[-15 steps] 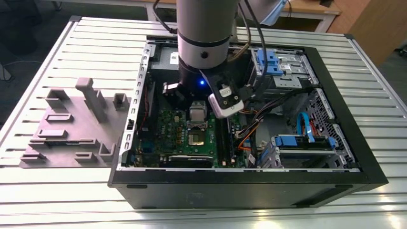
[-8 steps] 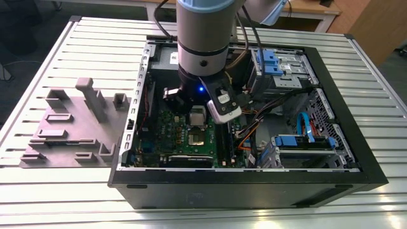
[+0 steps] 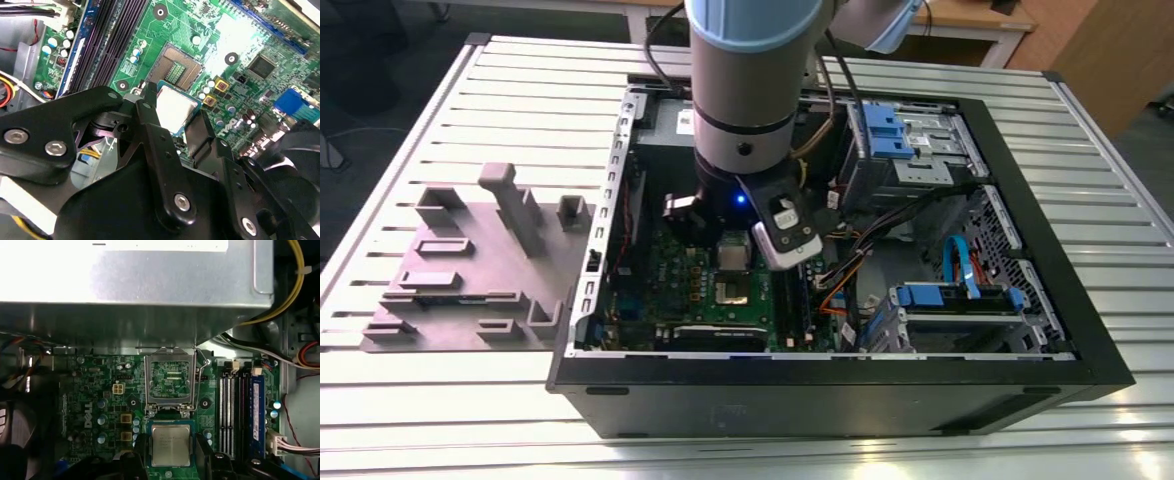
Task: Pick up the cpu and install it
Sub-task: 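Place the cpu into insertion slot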
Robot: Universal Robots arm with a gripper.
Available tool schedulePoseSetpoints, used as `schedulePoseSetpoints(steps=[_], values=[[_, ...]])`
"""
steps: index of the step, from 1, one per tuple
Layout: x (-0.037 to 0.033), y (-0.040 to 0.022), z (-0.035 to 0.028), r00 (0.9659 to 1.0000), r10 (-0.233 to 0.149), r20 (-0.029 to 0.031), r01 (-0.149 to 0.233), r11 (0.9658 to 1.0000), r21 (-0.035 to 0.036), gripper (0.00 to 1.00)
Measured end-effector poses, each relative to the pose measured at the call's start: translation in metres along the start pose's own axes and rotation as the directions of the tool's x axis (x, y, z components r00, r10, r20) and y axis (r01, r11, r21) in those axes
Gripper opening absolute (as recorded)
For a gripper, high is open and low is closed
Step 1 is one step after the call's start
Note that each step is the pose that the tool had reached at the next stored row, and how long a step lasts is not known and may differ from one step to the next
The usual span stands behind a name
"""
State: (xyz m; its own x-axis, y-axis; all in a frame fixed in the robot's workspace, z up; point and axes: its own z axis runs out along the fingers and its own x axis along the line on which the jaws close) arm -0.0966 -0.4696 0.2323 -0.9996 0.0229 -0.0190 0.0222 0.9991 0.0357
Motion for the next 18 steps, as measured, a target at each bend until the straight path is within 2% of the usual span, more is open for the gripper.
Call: schedulePoseSetpoints(steps=[7,18], values=[[0.0002,-0.0007,0.0107,1.0,0.003,0.0002,-0.003,1.0,0.0026,0.47],[0.0003,-0.001,0.0132,1.0,0.003,0.0003,-0.003,1.0,0.003,0.47]])
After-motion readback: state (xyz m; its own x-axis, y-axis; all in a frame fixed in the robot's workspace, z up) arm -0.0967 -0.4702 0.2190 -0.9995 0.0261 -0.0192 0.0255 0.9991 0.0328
